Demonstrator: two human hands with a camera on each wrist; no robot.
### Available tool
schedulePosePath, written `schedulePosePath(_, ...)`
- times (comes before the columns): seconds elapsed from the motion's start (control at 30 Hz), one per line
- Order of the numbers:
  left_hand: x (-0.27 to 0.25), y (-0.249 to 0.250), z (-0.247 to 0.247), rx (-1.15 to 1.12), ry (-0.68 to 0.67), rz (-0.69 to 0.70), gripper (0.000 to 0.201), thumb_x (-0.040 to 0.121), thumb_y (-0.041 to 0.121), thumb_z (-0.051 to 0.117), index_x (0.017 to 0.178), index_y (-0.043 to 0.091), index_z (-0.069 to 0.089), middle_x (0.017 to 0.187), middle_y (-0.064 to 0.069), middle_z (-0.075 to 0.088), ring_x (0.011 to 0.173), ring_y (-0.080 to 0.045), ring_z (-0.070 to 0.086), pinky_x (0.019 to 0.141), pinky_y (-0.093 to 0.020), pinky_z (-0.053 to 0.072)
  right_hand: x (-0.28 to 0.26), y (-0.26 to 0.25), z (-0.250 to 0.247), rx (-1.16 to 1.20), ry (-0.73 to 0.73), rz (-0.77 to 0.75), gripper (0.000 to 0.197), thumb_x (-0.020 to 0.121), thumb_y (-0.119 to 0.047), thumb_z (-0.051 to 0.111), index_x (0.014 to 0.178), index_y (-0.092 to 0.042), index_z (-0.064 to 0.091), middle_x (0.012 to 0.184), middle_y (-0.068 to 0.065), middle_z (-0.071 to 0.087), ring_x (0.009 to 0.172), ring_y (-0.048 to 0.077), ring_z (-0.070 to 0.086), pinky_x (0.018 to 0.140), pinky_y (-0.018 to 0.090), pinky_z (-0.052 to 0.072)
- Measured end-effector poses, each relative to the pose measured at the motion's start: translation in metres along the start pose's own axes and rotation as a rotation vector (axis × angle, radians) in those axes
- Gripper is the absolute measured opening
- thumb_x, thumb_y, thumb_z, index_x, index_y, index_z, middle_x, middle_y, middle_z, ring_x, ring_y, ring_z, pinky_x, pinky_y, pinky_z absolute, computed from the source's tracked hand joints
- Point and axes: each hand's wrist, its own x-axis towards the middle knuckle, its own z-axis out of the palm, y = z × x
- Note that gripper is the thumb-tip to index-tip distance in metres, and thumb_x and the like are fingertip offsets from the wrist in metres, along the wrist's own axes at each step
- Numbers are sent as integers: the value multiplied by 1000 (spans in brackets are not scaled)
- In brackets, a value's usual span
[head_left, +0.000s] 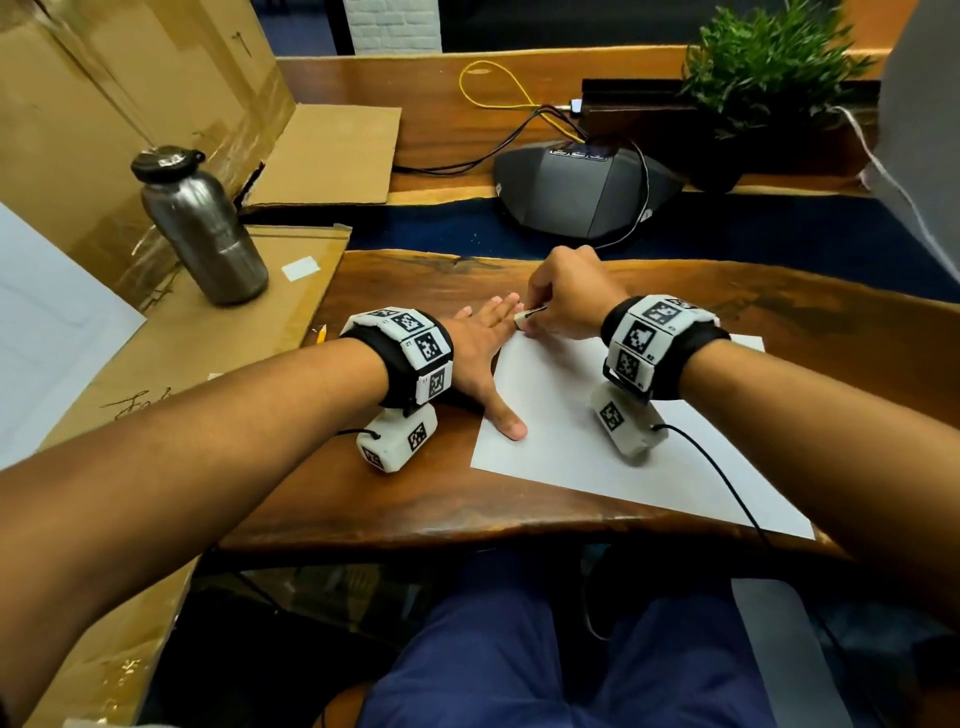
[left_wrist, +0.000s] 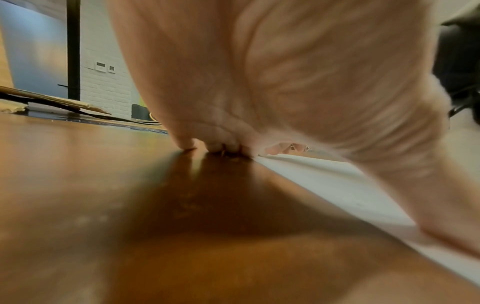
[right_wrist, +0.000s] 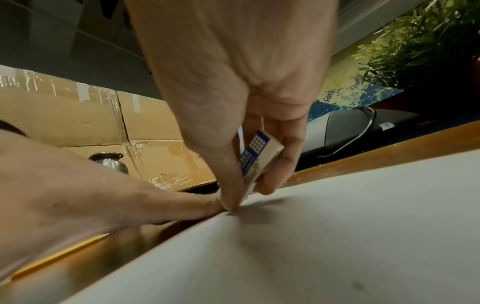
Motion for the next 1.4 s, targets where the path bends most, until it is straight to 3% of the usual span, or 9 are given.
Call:
schedulePosePath(0.1, 0, 1, 1, -3, 8, -15, 150, 58, 75, 76, 152, 18, -26, 158, 0, -35, 147, -19, -27, 115, -37, -14, -8, -4, 2, -42, 9, -82, 21, 75, -27, 87, 82, -10, 78, 73, -1, 66, 84, 22, 62, 65, 27, 45)
schedulePosePath(0.27, 1, 0, 0, -29, 16, -11, 153, 56, 74, 79, 152, 17, -26, 158, -2, -34, 147, -20, -26, 115, -37, -15, -31, -11, -2, -34, -218, -214, 17, 74, -28, 87, 74, -14, 77, 57, -14, 62, 52, -1, 57, 49, 6, 37)
schedulePosePath(0.43, 7, 0, 3, 14, 5, -31, 158, 49, 80, 76, 151, 18, -28, 159, -4, -33, 147, -21, -28, 121, -45, -13, -1, -6, -12, 12, -158, -89, 25, 65, -31, 92, 82, -17, 82, 73, -1, 74, 70, 13, 66, 60, 15, 44)
schedulePosePath(0.57, 7, -2, 3, -3, 9, -51, 160, 49, 80, 76, 151, 16, -28, 157, -4, -36, 146, -22, -29, 118, -40, -15, 1, -4, -8, 42, -124, -51, 25, 65, -33, 92, 81, -16, 81, 74, -1, 74, 70, 8, 61, 76, 23, 49)
schedulePosePath(0.7, 9, -2, 4, 8, -8, -57, 164, 44, 83, 75, 150, 13, -29, 156, -7, -38, 145, -24, -31, 121, -43, -13, -13, 0, -4, 127, -240, -8, 20, 71, -28, 89, 80, -12, 81, 75, 4, 76, 60, 9, 62, 56, 13, 46)
schedulePosePath(0.97, 10, -3, 2, 8, -28, -57, 163, 46, 84, 74, 150, 13, -29, 156, -6, -38, 145, -24, -31, 117, -41, -15, 8, 2, -8, 207, -231, 118, 23, 65, -27, 94, 77, -13, 80, 68, 1, 74, 61, 9, 65, 68, 27, 59)
schedulePosePath(1.17, 4, -15, 1, -188, 77, 33, 136, 69, 76, 68, 155, 17, -20, 162, 2, -25, 151, -14, -13, 120, -29, -3, 1, 17, -8, 435, -321, 190, 22, 72, -15, 89, 88, -4, 77, 80, 13, 77, 69, 20, 70, 64, 27, 58)
schedulePosePath(1.27, 7, -21, 7, -125, 89, 102, 128, 71, 75, 67, 158, 20, -8, 164, 5, -18, 151, -15, -14, 123, -39, -5, -5, 20, -7, 464, -302, 174, 22, 74, -15, 87, 90, -3, 78, 83, 15, 77, 68, 18, 70, 67, 29, 61)
schedulePosePath(1.4, 11, -20, 3, -53, 57, 93, 128, 71, 76, 65, 158, 19, -9, 164, 5, -18, 151, -18, -16, 122, -49, -5, -6, 26, -14, 154, -104, 28, 15, 75, -22, 87, 85, -11, 80, 77, 5, 76, 67, 11, 67, 56, 14, 47)
